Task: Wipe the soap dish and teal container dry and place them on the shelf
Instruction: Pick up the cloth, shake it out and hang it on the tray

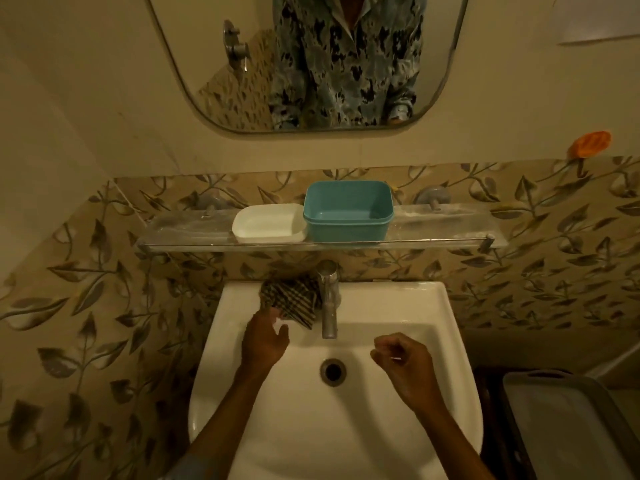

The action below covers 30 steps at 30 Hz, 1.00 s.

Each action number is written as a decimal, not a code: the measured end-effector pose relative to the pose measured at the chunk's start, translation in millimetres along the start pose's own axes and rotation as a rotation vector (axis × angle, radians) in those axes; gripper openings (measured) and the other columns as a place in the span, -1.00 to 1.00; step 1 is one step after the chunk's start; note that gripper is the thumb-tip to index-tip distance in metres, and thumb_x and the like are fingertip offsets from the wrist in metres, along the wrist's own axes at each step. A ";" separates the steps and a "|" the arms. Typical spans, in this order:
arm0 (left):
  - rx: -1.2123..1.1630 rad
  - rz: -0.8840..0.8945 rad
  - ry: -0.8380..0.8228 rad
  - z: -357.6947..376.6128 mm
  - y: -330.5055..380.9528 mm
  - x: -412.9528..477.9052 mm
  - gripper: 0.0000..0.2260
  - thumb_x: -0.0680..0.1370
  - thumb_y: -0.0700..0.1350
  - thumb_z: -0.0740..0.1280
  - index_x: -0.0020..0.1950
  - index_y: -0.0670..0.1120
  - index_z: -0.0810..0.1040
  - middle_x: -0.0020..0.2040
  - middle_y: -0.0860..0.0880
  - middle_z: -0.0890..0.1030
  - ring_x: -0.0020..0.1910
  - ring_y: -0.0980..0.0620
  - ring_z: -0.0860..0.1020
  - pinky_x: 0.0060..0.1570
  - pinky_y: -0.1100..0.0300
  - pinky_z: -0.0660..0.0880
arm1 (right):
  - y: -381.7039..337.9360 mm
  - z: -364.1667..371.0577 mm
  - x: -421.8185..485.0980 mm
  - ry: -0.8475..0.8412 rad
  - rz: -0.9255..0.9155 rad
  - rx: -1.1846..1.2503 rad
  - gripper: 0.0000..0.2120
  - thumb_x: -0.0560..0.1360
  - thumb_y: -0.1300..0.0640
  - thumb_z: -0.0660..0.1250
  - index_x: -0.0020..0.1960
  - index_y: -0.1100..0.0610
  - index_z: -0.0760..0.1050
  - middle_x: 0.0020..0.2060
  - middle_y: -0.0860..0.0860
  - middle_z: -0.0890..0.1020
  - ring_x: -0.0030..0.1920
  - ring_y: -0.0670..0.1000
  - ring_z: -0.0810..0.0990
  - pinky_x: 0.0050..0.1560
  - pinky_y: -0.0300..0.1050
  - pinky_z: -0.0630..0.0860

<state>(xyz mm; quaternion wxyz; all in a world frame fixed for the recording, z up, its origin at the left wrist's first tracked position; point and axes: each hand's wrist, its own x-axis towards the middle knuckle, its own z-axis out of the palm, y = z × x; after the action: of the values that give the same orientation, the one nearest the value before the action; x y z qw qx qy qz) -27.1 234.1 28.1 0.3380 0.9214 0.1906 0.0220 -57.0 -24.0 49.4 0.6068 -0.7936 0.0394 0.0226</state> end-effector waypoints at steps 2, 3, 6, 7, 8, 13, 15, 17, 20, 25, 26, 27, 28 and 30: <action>0.113 0.065 0.005 7.5 2.0 17.3 -0.53 0.48 -0.17 0.37 0.37 -0.15 0.38 0.32 -0.16 0.44 0.29 -0.16 0.40 0.25 -0.04 0.39 | 15.4 6.2 -11.2 -0.057 0.056 -0.007 -0.85 0.39 0.35 0.48 -0.20 0.12 0.62 -0.23 0.01 0.69 -0.14 0.04 0.66 -0.07 -0.14 0.61; 0.150 0.088 0.024 8.5 5.4 27.3 -0.49 0.47 -0.17 0.37 0.40 -0.13 0.34 0.36 -0.16 0.41 0.32 -0.19 0.37 0.26 -0.11 0.37 | 20.3 8.3 -15.6 -0.080 0.077 -0.014 -0.86 0.39 0.34 0.48 -0.21 0.13 0.62 -0.24 0.02 0.69 -0.15 0.05 0.66 -0.10 -0.19 0.59; 0.071 -0.045 0.050 5.6 10.7 61.2 -0.46 0.47 -0.06 0.37 0.41 -0.12 0.31 0.37 -0.18 0.41 0.33 -0.23 0.39 0.27 -0.19 0.37 | 29.9 10.9 -22.3 -0.143 0.124 -0.029 -0.87 0.39 0.33 0.48 -0.23 0.13 0.62 -0.27 0.03 0.69 -0.17 0.02 0.66 -0.15 -0.32 0.55; 0.015 -0.142 0.029 4.0 9.9 70.8 -0.46 0.48 -0.02 0.36 0.41 -0.13 0.30 0.36 -0.20 0.43 0.32 -0.24 0.40 0.28 -0.18 0.36 | 31.5 10.5 -23.1 -0.161 0.129 -0.033 -0.87 0.39 0.33 0.47 -0.23 0.13 0.62 -0.27 0.03 0.69 -0.17 0.03 0.66 -0.15 -0.30 0.55; -0.025 -0.211 0.003 3.6 7.1 78.7 -0.47 0.50 -0.01 0.34 0.41 -0.13 0.29 0.35 -0.21 0.44 0.31 -0.25 0.41 0.29 -0.16 0.36 | 32.8 9.8 -23.9 -0.176 0.128 -0.038 -0.88 0.39 0.32 0.47 -0.23 0.13 0.62 -0.27 0.02 0.69 -0.18 0.02 0.66 -0.14 -0.28 0.56; -0.103 -0.151 -0.025 8.1 -9.6 86.0 -0.56 0.49 -0.16 0.37 0.34 -0.22 0.39 0.27 -0.26 0.51 0.25 -0.25 0.47 0.25 -0.09 0.43 | 37.2 6.4 -27.4 -0.179 0.162 0.003 -0.91 0.43 0.28 0.43 -0.20 0.12 0.63 -0.25 0.04 0.68 -0.16 0.06 0.64 -0.09 -0.11 0.57; -0.159 -0.183 0.009 6.9 -12.8 83.3 -0.60 0.48 -0.17 0.39 0.29 -0.24 0.44 0.23 -0.26 0.54 0.21 -0.25 0.51 0.20 -0.07 0.48 | 36.6 6.3 -27.5 -0.179 0.182 0.047 -0.91 0.47 0.29 0.40 -0.17 0.15 0.63 -0.24 0.11 0.68 -0.15 0.17 0.64 -0.08 0.03 0.58; -0.125 -0.199 0.025 3.7 -14.7 81.4 -0.69 0.51 -0.15 0.37 0.20 -0.28 0.53 0.15 -0.27 0.59 0.14 -0.24 0.55 0.11 -0.04 0.53 | 33.0 9.0 -27.3 -0.182 0.196 0.068 -0.91 0.50 0.29 0.38 -0.14 0.16 0.63 -0.24 0.12 0.68 -0.14 0.20 0.65 -0.09 0.06 0.59; -0.179 -0.179 0.023 -2.6 -17.0 78.6 -0.79 0.54 -0.18 0.31 0.06 -0.30 0.61 0.03 -0.28 0.64 0.04 -0.24 0.59 -0.03 0.03 0.53 | 22.1 16.1 -25.1 -0.223 0.201 0.069 -0.91 0.53 0.23 0.36 -0.11 0.12 0.63 -0.24 0.11 0.69 -0.14 0.16 0.67 -0.07 0.05 0.60; -0.524 -0.197 -0.021 -22.1 -2.6 62.7 -0.78 0.60 -0.19 0.21 0.17 -0.24 0.54 0.12 -0.24 0.60 0.12 -0.18 0.55 0.03 0.04 0.50 | -4.4 29.7 -17.5 -0.285 0.145 0.043 -0.89 0.53 0.22 0.35 -0.10 0.08 0.63 -0.20 0.07 0.70 -0.11 0.14 0.66 -0.03 0.07 0.60; -0.559 -0.180 -0.043 -26.5 2.8 58.1 -0.77 0.62 -0.15 0.19 0.16 -0.24 0.53 0.13 -0.25 0.59 0.14 -0.19 0.55 0.08 -0.01 0.50 | -11.3 32.5 -15.5 -0.292 0.117 0.039 -0.90 0.53 0.21 0.35 -0.09 0.07 0.63 -0.17 0.08 0.69 -0.09 0.13 0.66 0.00 0.08 0.59; -0.591 -0.155 -0.071 -31.2 8.2 52.6 -0.75 0.63 -0.12 0.17 0.14 -0.25 0.53 0.14 -0.26 0.58 0.15 -0.20 0.54 0.13 -0.06 0.49 | -19.0 35.2 -12.8 -0.301 0.083 0.036 -0.92 0.53 0.21 0.35 -0.07 0.08 0.62 -0.15 0.12 0.68 -0.07 0.13 0.66 0.03 0.09 0.59; -0.633 -0.129 -0.102 -35.2 13.5 46.6 -0.75 0.63 -0.09 0.17 0.13 -0.22 0.53 0.15 -0.25 0.58 0.16 -0.19 0.54 0.15 -0.09 0.50 | -27.0 37.8 -9.5 -0.310 0.048 0.034 -0.93 0.52 0.21 0.37 -0.05 0.10 0.62 -0.14 0.16 0.68 -0.07 0.14 0.65 0.05 0.07 0.58; -0.736 -0.091 -0.160 -45.9 27.7 30.5 -0.79 0.63 -0.04 0.17 0.09 -0.08 0.55 0.14 -0.17 0.60 0.14 -0.11 0.57 0.13 -0.05 0.54 | -45.3 42.0 -3.3 -0.319 -0.021 0.035 -0.90 0.48 0.23 0.42 -0.01 0.15 0.60 -0.14 0.16 0.67 -0.07 0.11 0.65 0.05 -0.04 0.59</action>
<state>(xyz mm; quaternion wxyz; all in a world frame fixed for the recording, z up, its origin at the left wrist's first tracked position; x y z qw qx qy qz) 2.7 254.1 78.2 0.6609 0.7277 0.1835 0.0017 -55.7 28.4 82.2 0.6192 -0.7696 -0.0657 0.1413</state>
